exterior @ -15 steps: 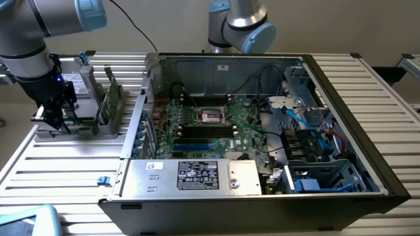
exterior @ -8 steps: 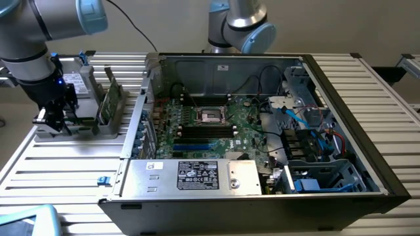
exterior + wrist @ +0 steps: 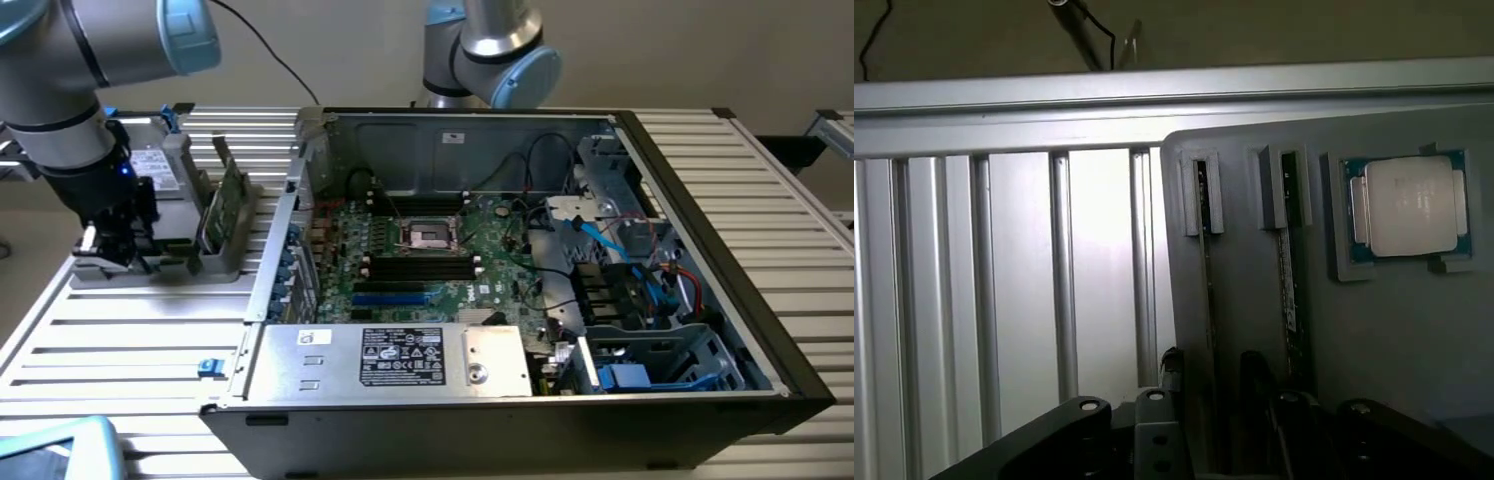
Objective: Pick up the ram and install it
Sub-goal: 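Pick up the ram and move it above insertion slot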
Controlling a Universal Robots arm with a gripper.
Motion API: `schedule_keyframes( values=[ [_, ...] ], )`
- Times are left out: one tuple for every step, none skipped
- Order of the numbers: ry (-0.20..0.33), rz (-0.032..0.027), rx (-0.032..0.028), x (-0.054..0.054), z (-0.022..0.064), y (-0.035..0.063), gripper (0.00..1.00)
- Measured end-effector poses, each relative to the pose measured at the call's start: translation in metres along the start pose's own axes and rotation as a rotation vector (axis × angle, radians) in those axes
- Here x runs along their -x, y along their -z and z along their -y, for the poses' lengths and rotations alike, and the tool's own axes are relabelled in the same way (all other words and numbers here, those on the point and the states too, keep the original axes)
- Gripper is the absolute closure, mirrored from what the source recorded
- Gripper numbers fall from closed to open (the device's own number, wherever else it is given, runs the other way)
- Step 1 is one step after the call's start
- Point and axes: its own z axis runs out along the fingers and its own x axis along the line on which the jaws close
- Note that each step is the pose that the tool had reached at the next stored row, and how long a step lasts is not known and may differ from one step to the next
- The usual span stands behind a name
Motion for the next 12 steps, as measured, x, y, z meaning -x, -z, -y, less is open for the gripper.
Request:
schedule_keyframes(
  values=[
    [0.000, 0.0000, 0.0000, 0.0000, 0.0000, -0.0008, 0.63],
    [0.000, -0.0001, 0.0002, 0.0000, 0.0001, -0.0018, 0.63],
    [0.000, -0.0001, 0.0002, 0.0000, 0.0001, -0.0026, 0.63],
    [0.000, -0.0002, 0.0003, 0.0000, 0.0001, -0.0032, 0.63],
    [0.000, -0.0003, 0.0005, 0.0000, 0.0001, -0.0036, 0.63],
    [0.000, -0.0002, 0.0004, 0.0000, 0.0000, -0.0040, 0.63],
    [0.000, -0.0002, 0.0004, 0.0001, -0.0001, -0.0044, 0.63],
    [0.000, -0.0002, 0.0003, 0.0002, -0.0003, -0.0048, 0.63],
    [0.000, -0.0001, 0.0003, 0.0004, -0.0005, -0.0052, 0.63],
    [0.000, -0.0002, 0.0004, 0.0006, -0.0008, -0.0054, 0.63],
    [0.000, -0.0001, 0.0003, 0.0008, -0.0010, -0.0055, 0.63],
    [0.000, -0.0001, 0.0003, 0.0009, -0.0012, -0.0055, 0.63]
  ],
)
